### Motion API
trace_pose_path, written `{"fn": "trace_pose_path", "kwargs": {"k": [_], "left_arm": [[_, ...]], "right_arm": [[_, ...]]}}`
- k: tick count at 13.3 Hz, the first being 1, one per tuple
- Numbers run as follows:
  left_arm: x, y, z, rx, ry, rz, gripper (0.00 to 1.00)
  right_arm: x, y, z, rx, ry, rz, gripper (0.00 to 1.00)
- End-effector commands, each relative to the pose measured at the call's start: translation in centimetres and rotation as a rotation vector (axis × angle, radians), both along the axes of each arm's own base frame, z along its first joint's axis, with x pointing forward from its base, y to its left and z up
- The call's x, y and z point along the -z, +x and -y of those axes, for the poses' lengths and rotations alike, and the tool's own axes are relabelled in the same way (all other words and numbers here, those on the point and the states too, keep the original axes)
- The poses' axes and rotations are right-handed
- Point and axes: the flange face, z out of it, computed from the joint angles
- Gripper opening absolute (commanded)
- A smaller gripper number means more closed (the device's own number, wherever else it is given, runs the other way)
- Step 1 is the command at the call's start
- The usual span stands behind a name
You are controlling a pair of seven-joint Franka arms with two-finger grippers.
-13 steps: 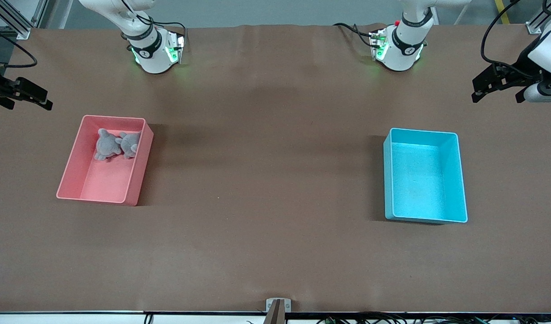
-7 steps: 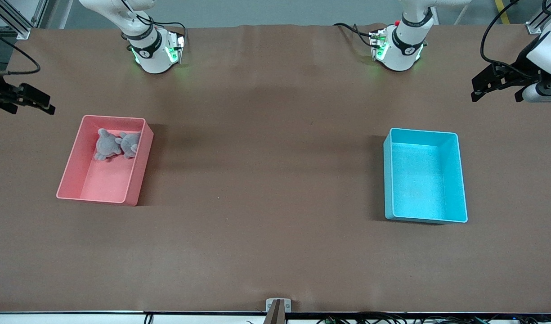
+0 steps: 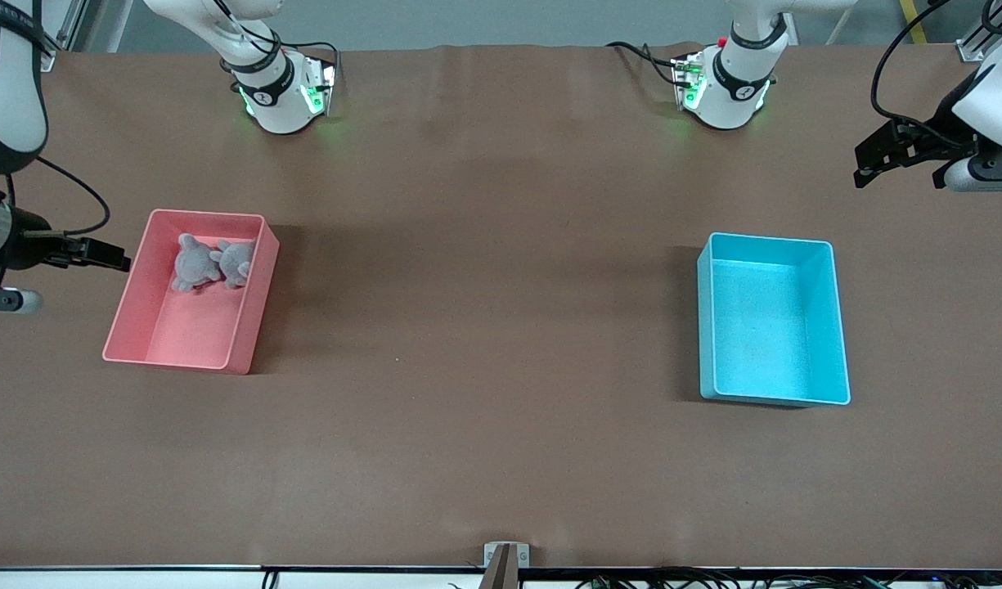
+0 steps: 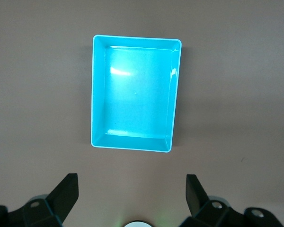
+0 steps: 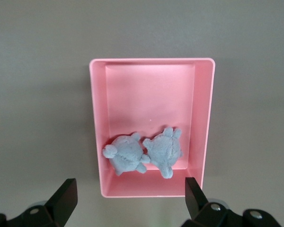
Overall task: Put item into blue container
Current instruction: 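Reach the right gripper into the pink box and grasp a grey plush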
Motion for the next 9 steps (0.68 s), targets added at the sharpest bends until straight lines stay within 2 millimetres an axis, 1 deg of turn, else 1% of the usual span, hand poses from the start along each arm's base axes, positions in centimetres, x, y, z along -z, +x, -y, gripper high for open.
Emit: {"fn": "trace_pose_path", "kwargs": {"k": [1, 2, 4, 5, 6, 7, 9], "left_arm": [[-0.5, -0.1, 0.0, 0.022, 0.016, 0.000, 1.00], [-0.5, -0.1, 0.0, 0.021, 0.016, 0.000, 1.00], [-0.4, -0.1, 0.0, 0.021, 0.016, -0.003, 1.00], [-0.4, -0.1, 0.1, 0.022, 0.016, -0.002, 1.00], [-0.4, -0.1, 0.2, 0.024, 0.016, -0.003, 1.00], [-0.3, 0.0, 0.2, 0.022, 0.017, -0.005, 1.00], [-0.3, 0.0, 0.2, 0.022, 0.016, -0.003, 1.00]], "right_arm": [[5.8, -2.6, 1.9, 0.031, 0.005, -0.012, 1.00], [7.6, -3.8, 2.8, 0.052, 0.007, -0.005, 1.00], [11.7, -6.3, 3.1, 0.065, 0.007, 0.019, 1.00], [14.0, -7.5, 3.4, 0.074, 0.007, 0.024, 1.00], [16.0, -8.6, 3.9, 0.088, 0.004, 0.033, 1.00], [17.7, -9.5, 3.8, 0.089, 0.002, 0.042, 1.00], [20.4, -11.2, 3.7, 0.095, -0.002, 0.059, 1.00]]}}
